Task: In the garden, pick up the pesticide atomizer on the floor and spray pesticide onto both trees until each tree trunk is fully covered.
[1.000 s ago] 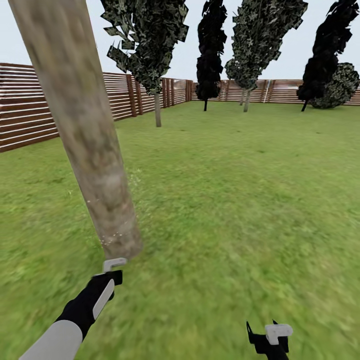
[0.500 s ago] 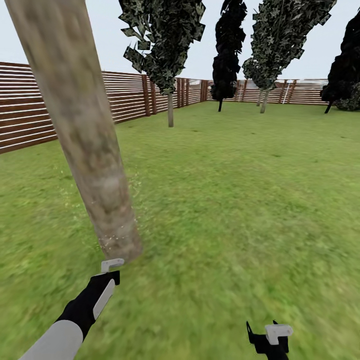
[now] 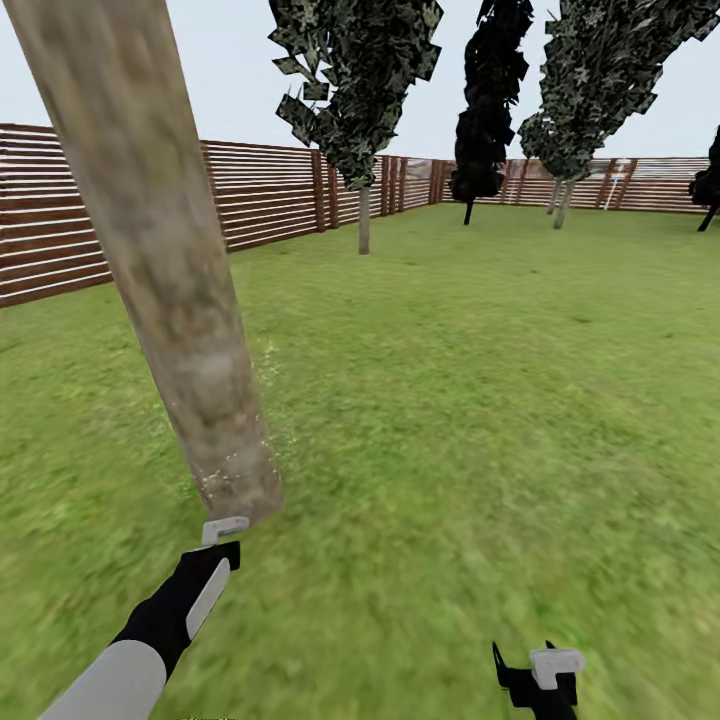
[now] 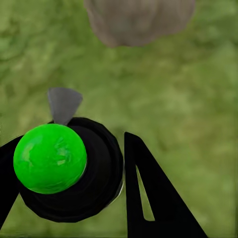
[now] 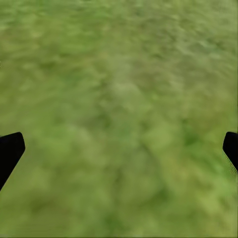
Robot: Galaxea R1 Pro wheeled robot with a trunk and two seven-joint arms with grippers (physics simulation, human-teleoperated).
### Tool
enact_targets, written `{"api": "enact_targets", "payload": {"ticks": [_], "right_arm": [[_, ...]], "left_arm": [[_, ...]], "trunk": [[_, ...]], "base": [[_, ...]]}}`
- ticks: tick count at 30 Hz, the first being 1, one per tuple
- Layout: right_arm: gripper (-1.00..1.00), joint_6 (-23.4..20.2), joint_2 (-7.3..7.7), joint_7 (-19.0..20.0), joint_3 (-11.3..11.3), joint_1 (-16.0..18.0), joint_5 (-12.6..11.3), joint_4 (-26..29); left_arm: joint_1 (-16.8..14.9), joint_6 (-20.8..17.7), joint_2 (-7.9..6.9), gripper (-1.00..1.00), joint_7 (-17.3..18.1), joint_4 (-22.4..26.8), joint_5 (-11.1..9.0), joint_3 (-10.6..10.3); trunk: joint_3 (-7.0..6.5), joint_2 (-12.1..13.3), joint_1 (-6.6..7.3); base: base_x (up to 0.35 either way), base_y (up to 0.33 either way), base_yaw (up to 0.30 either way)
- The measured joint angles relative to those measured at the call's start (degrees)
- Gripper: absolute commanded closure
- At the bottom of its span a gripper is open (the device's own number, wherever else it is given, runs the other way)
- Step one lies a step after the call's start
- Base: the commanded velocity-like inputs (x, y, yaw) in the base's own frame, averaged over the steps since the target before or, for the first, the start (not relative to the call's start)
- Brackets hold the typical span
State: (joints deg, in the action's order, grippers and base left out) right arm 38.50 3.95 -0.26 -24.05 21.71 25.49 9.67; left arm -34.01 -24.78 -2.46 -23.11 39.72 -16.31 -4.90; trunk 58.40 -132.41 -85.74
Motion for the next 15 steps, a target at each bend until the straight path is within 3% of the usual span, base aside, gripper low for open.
{"api": "enact_targets", "payload": {"ticks": [4,9,15], "right_arm": [[-1.00,0.00,0.00,0.00,-0.03,0.00,0.00,0.00],[-1.00,0.00,0.00,0.01,-0.01,0.00,0.00,0.00],[-1.00,0.00,0.00,0.00,-0.03,0.00,0.00,0.00]], "left_arm": [[0.00,-0.21,0.00,1.00,0.05,0.00,0.08,0.03],[0.00,-4.10,0.00,1.00,0.09,0.00,-0.04,0.26],[0.00,-4.31,0.00,1.00,0.09,0.00,0.01,0.18]], "trunk": [[0.00,0.00,0.00],[0.00,0.00,0.00],[0.00,0.00,0.00]], "base": [[0.096,-0.271,0.275],[0.119,-0.271,0.271],[0.128,-0.271,0.045]]}}
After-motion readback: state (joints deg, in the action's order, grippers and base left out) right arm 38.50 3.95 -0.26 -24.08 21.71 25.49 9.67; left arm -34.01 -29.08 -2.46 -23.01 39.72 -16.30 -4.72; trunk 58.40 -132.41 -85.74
